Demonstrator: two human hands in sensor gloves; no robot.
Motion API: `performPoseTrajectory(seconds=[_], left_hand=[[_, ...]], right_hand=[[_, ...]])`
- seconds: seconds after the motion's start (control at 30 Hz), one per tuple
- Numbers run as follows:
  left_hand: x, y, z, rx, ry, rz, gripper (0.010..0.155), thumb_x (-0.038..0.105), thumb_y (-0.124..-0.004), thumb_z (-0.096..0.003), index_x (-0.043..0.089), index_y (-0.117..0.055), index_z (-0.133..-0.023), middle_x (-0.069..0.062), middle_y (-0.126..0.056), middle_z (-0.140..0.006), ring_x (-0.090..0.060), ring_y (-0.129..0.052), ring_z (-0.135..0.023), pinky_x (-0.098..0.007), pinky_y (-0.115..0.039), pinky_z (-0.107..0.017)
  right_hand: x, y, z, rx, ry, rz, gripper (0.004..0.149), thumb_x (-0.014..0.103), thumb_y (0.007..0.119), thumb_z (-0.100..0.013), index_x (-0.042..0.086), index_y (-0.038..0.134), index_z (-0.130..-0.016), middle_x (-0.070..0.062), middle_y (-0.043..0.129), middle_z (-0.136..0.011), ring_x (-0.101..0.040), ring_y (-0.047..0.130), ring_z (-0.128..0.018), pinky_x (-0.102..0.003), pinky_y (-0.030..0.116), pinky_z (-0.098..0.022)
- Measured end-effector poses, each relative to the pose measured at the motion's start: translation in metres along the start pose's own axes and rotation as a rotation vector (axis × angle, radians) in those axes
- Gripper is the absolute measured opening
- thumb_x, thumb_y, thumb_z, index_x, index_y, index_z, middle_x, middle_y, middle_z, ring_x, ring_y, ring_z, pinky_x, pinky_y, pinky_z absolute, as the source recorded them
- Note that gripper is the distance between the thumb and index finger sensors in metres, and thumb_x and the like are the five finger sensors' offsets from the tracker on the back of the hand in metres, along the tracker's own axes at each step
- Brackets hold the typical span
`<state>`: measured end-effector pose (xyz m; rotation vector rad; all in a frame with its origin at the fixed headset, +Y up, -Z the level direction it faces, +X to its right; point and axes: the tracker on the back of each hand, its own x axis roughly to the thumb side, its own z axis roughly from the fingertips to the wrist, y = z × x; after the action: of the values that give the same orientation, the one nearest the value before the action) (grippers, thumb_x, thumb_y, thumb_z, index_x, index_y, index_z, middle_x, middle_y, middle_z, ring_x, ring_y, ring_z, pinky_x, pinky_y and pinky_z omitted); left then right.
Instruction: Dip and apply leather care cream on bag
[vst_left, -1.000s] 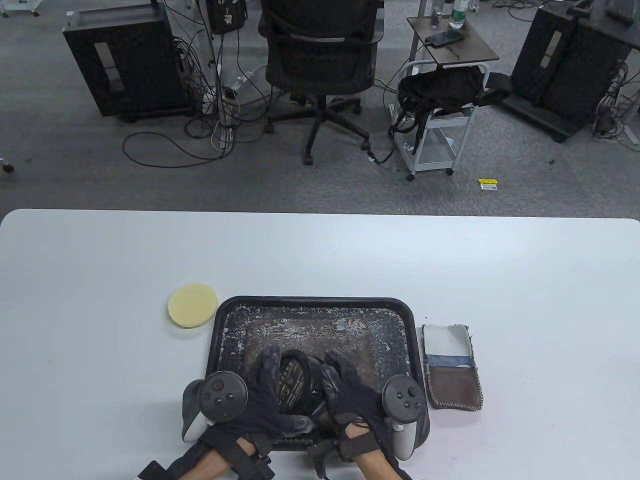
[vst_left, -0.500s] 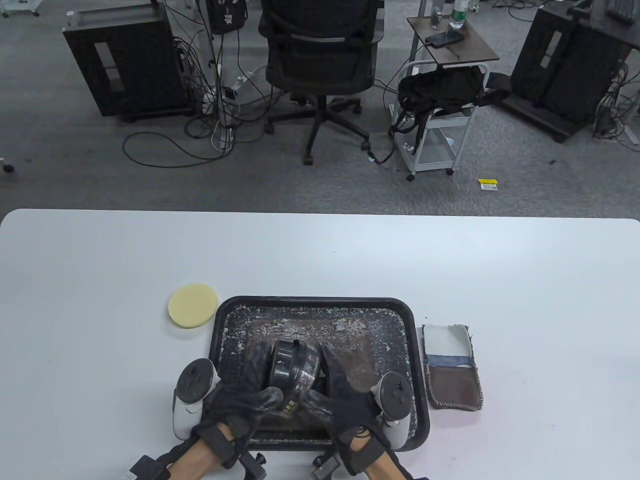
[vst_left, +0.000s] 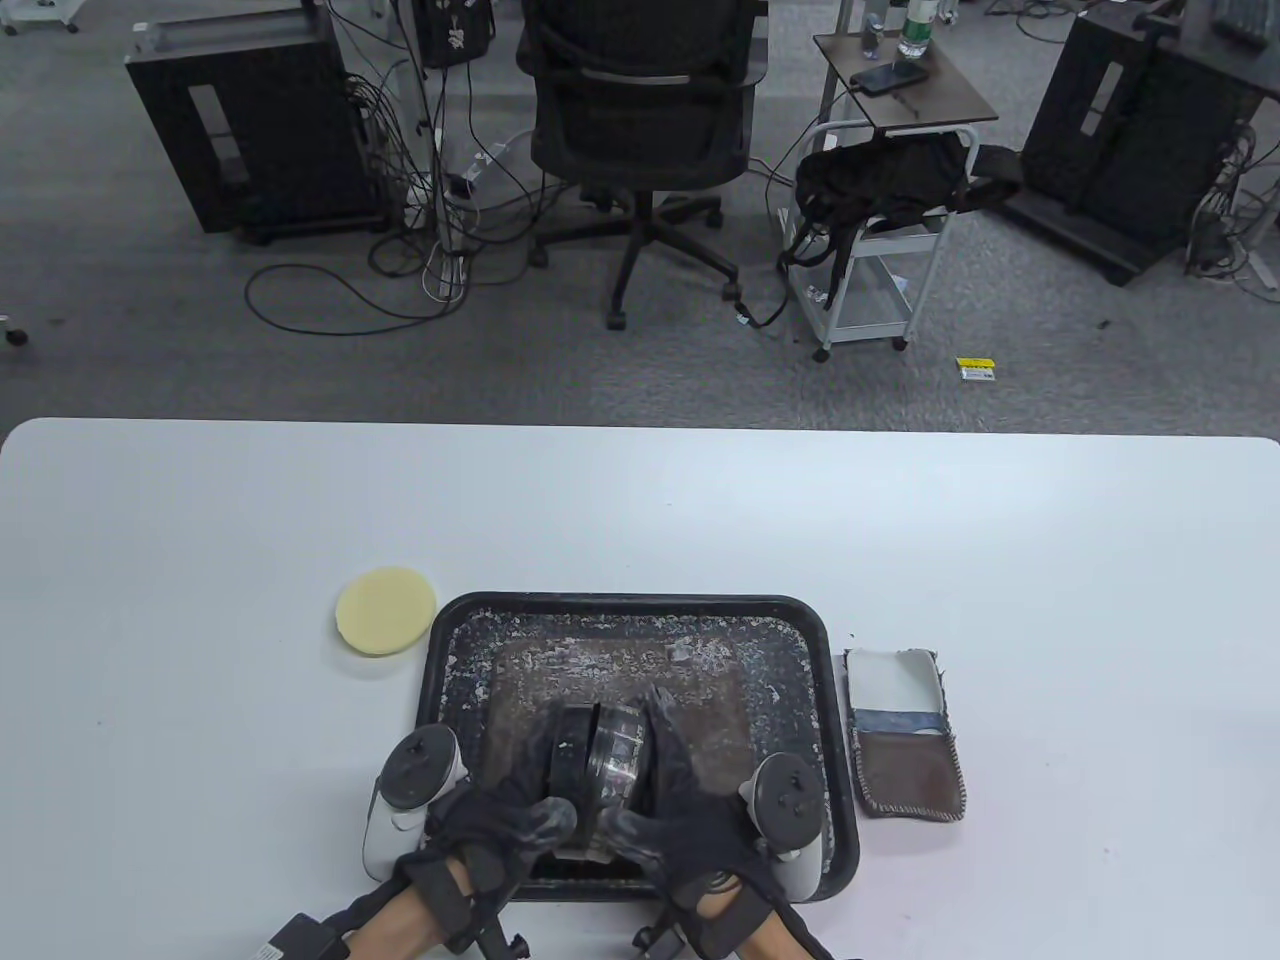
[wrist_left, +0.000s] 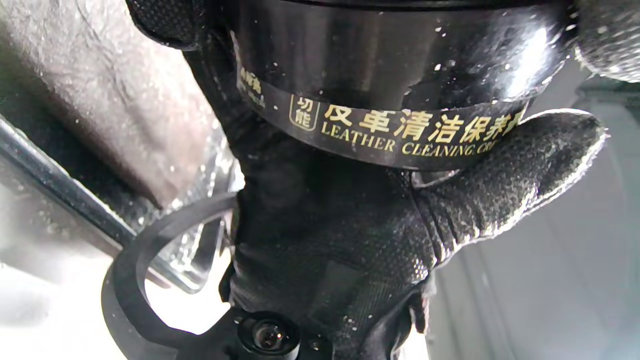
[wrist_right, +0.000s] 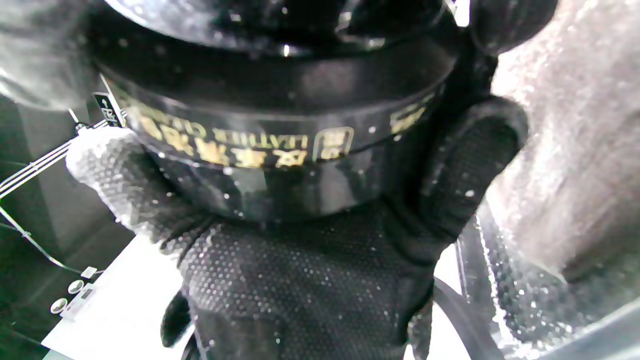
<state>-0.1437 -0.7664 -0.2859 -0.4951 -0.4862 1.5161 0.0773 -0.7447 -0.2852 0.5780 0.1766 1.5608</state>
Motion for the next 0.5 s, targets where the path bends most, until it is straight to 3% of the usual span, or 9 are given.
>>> performPoseTrajectory(seconds=[0.5], left_hand=[[-0.005, 0.011, 0.004, -0.027, 0.061, -0.017, 0.117, 0.092, -0.074, -0.023, 0.032, -0.015, -0.105, -0.022, -0.029, -0.108, -0.046, -0.067, -0.094, -0.047, -0.076, -0.063]], right_hand=[[0.015, 0.005, 0.003, 0.033, -0.13, 0.325, 0.113, 0.06, 0.094, -0.032, 0.028, 0.018, -0.11, -0.023, 0.014, -0.112, -0.068, 0.039, -0.095, -0.077, 0.06, -0.061]])
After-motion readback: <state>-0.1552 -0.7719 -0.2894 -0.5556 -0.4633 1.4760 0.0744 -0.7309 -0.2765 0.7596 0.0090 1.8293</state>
